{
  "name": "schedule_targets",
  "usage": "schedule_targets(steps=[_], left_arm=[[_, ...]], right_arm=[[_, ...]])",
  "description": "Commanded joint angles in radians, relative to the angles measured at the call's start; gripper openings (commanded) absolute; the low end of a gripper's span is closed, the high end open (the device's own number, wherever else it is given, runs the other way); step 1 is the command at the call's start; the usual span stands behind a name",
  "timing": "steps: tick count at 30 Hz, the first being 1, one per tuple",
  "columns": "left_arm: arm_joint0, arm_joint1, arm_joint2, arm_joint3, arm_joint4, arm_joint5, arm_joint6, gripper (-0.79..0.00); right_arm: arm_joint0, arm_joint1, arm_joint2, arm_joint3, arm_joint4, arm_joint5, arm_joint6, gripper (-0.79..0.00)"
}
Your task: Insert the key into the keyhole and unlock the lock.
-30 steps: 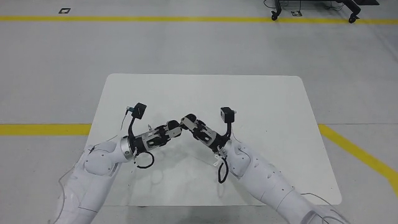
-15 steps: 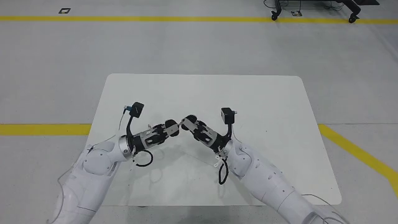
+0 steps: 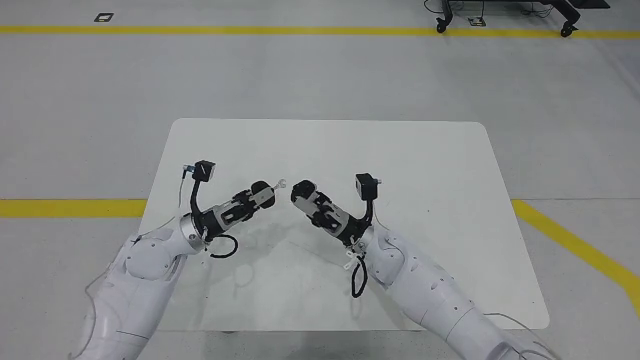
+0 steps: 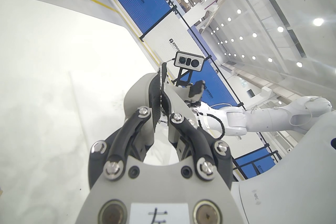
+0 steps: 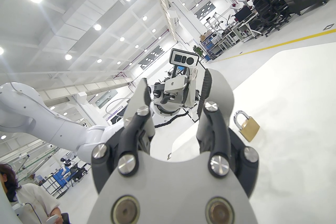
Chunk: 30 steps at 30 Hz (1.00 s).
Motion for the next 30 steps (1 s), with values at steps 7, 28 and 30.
schedule_targets(steps=[7, 28, 30], left_arm=[[0.000, 0.000, 0.000, 0.000, 0.001, -0.001, -0.001, -0.785], [-0.080, 0.036, 0.076, -0.003, -0.010, 0.080, -0.416, -0.785], [-0.083, 0.040, 0.094, -0.011, -0.007, 0.077, -0.413, -0.785]], right_arm=[[0.000, 0.000, 0.000, 0.000, 0.000, 0.000, 0.000, 0.000], [-0.133, 0.178, 0.241, -0.304, 0.175, 0.142, 0.844, 0.000], [-0.136, 0.184, 0.240, -0.318, 0.196, 0.165, 0.886, -0.018]])
